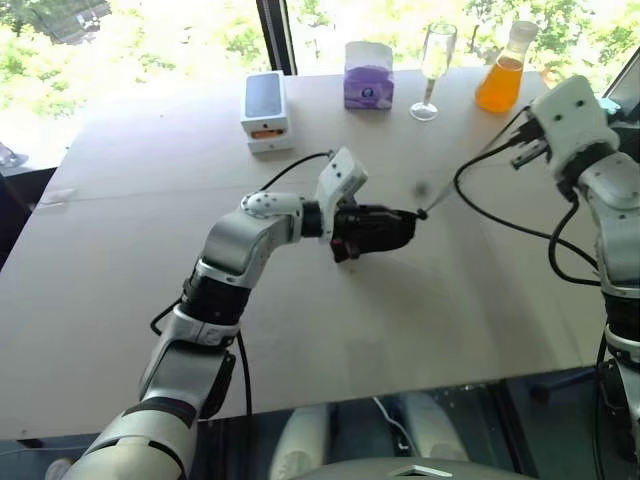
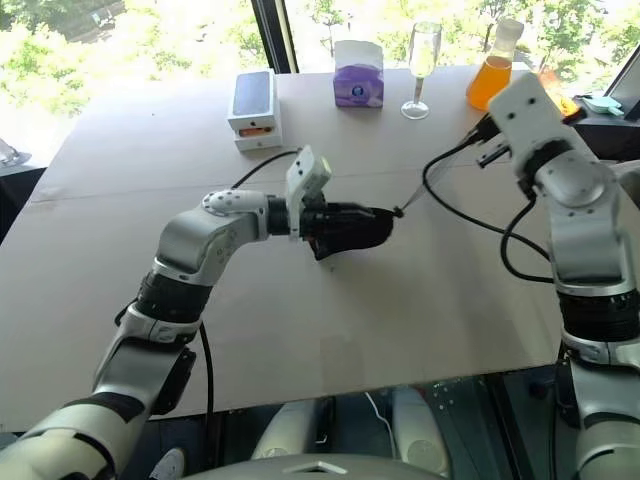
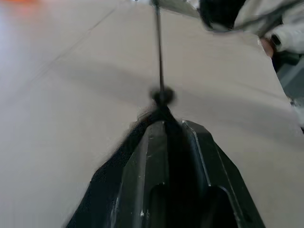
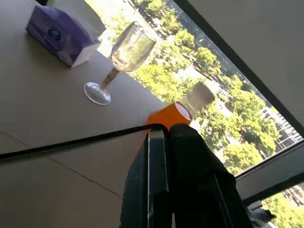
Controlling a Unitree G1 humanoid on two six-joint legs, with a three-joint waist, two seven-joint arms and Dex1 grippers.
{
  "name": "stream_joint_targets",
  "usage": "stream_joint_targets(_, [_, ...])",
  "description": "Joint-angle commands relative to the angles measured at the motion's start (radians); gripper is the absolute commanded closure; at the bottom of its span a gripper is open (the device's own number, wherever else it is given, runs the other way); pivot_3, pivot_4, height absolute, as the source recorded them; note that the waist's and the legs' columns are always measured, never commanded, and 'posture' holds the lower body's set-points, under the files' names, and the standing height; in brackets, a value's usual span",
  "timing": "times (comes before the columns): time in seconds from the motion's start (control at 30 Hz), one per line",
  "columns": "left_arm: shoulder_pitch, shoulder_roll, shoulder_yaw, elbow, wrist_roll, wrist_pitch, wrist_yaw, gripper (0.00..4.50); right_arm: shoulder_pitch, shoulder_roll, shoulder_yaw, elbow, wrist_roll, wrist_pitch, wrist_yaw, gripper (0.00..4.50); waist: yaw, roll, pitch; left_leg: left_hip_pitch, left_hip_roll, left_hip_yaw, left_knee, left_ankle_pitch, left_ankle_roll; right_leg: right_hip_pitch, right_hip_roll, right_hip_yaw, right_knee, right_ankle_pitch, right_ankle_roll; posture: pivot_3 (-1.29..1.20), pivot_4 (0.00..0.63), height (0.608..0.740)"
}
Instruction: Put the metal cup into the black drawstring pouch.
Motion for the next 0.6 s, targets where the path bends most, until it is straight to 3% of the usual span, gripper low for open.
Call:
stream_joint_targets(0.03, [0.011,0.025,-0.014,-0.008,0.03,-0.005,-0.007,4.45,0.079,-0.009,-0.06,0.003,0.005,-0.024,-0.019,4.5,0.003,0.0,0.0,0.0,0.0,0.0,0.0,0.0,0.0,0.0,0.0,0.0,0.0,0.0,0.0,0.0,0.15,0.74])
stream_joint_targets(0.3, [-0.013,-0.045,0.034,0.025,0.043,-0.063,0.05,4.45,0.232,0.071,-0.007,-0.081,0.099,-0.024,0.067,4.5,-0.004,0.0,0.0,0.001,0.0,0.002,0.002,-0.002,0.004,0.0,0.001,0.0,0.004,0.0,0.0,0.0,0.15,0.74])
stream_joint_targets(0.5, [-0.008,-0.062,0.064,0.028,0.029,-0.064,0.064,4.45,0.272,0.119,0.06,-0.271,0.212,0.057,0.163,4.5,-0.004,0.001,0.0,0.001,0.001,0.001,0.003,-0.002,0.004,0.0,0.002,0.0,0.004,0.0,0.0,0.0,0.15,0.74])
stream_joint_targets(0.6, [-0.004,-0.075,0.083,0.038,0.028,-0.062,0.094,4.45,0.284,0.188,0.139,-0.448,0.39,0.189,0.245,4.5,-0.002,0.001,0.0,0.0,0.001,0.001,0.003,-0.002,0.004,0.0,0.001,0.0,0.004,0.0,0.0,0.0,0.15,0.74])
